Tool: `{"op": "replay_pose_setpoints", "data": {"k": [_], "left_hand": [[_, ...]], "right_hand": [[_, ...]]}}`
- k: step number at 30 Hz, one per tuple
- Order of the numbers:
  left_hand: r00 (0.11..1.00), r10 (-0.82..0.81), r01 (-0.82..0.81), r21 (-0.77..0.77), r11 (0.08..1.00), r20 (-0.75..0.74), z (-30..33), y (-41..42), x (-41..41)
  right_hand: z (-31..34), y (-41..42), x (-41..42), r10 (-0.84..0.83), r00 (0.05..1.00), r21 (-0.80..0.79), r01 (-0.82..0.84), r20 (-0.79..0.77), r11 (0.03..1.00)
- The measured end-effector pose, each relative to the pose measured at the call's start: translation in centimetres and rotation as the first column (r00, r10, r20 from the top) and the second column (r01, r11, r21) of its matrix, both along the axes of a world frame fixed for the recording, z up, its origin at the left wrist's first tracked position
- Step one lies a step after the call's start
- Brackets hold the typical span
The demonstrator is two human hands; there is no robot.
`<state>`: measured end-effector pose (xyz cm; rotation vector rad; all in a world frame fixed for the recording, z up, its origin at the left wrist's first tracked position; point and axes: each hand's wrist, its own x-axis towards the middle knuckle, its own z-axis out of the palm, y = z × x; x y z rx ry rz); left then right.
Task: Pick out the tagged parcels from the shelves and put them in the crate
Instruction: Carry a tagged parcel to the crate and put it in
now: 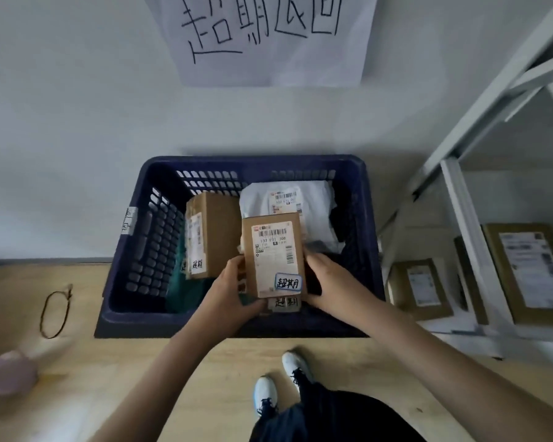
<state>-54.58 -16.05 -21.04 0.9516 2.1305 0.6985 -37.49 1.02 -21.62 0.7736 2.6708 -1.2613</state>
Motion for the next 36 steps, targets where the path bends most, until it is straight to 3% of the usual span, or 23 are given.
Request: {"op": "replay_pose_setpoints", "data": {"k": [5,11,21,25,27,30,33,36], "left_hand": [[0.996,-0.057,0.061,-0.064,0.996,0.063,0.1,0.0,-1.9],[0.986,-0.12,0.133,-0.116,0.984,0.116,0.2,-0.3,-3.1],[0.976,-0.15,0.164,-0.079,0.983,0.159,-0.3,0.5,-3.9],[0.983,-0.088,0.111,-0.14,0.984,0.159,-0.5,1.8,-4.0],[0.99,-0.037,0.059,-0.158,0.986,0.135,-0.6,2.1,-3.7],[0.996,-0.01,0.026,-0.182,0.983,0.086,-0.9,2.4,-3.8],[0.974,0.085,-0.045,-0.186,0.982,0.21,-1.1,2.4,-4.4],[0.962,0.044,0.003,-0.172,0.985,0.269,-0.8,1.9,-4.7]], "right_hand": [[0.1,-0.9,-0.1,-0.04,0.999,-0.104,0.041,0.012,0.994],[-0.1,-1.0,-0.1,-0.033,0.994,-0.114,0.045,0.104,0.992],[0.2,-0.7,0.2,-0.021,0.987,-0.188,0.052,0.161,0.981],[0.3,-0.8,-0.8,-0.165,0.977,-0.212,0.192,0.138,0.958],[0.2,-1.1,-1.4,-0.311,0.942,-0.172,0.33,0.128,0.928],[0.2,-1.6,-2.4,-0.382,0.917,-0.127,0.395,0.114,0.91],[0.0,-1.6,-2.8,-0.412,0.908,-0.038,0.415,0.071,0.909],[-0.7,-1.7,-2.7,-0.43,0.903,0.042,0.43,0.003,0.902]]}}
